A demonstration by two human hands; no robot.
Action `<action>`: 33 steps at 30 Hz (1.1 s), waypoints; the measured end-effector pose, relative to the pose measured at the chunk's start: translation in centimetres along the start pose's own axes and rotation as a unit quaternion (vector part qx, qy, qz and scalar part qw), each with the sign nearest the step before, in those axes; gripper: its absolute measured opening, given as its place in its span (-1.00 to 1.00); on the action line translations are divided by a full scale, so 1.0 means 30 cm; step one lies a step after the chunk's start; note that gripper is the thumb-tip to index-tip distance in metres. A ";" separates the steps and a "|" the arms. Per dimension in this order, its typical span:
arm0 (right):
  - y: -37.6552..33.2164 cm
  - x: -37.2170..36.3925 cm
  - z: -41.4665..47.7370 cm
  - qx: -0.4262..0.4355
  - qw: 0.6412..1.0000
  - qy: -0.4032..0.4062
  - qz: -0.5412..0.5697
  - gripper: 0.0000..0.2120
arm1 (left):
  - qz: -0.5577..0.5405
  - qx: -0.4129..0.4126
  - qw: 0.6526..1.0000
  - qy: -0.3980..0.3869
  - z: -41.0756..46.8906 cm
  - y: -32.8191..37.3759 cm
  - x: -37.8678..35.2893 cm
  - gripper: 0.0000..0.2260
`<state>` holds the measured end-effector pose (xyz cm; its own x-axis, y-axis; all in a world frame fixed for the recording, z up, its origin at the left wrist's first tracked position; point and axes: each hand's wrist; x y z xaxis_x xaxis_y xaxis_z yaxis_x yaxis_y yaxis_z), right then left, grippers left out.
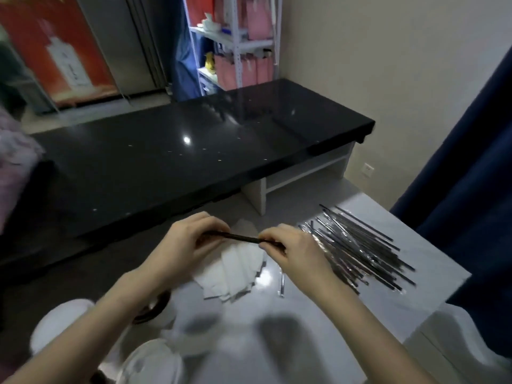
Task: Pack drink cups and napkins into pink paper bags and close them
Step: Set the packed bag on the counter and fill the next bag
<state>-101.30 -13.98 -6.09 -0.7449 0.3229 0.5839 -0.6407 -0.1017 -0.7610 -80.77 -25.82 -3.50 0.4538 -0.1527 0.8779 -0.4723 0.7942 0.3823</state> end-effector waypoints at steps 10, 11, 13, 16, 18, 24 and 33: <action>-0.708 -0.543 0.118 0.252 0.944 -0.191 0.097 -0.73 | 0.074 0.222 0.948 0.216 -0.763 -0.196 0.610 -0.83; -0.782 -0.606 0.106 0.269 0.933 -0.216 0.103 -0.70 | 0.079 0.249 0.937 0.233 -0.854 -0.209 0.654 -0.82; -0.919 -0.729 0.074 0.302 0.911 -0.258 0.108 -0.68 | 0.079 0.297 0.917 0.256 -1.026 -0.232 0.729 -0.80; -1.091 -0.897 0.021 0.326 0.891 -0.296 0.114 -0.71 | 0.103 0.349 0.886 0.287 -1.245 -0.274 0.809 -0.81; -1.182 -0.995 -0.007 0.319 0.887 -0.314 0.114 -0.73 | 0.129 0.368 0.872 0.296 -1.372 -0.314 0.853 -0.76; -1.325 -1.211 -0.063 0.268 0.883 -0.385 -0.032 -0.75 | 0.077 0.417 0.891 0.160 -1.650 -0.478 0.907 -0.41; -1.310 -1.259 -0.103 0.217 0.874 -0.375 -0.219 -0.69 | 0.009 0.348 0.934 0.082 -1.741 -0.610 0.848 -0.54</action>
<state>-47.43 -19.27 0.89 -0.2187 -0.2720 0.9371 -0.7841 -0.5226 -0.3347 -21.11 -13.52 -3.20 0.5244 -0.0061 0.8514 -0.8312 0.2133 0.5134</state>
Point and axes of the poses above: each hand's wrist, its own z-axis towards the middle knuckle, its own x-axis out of the back of the hand, y = z × x, and after that the axes turned 11 degrees about z, right-handed
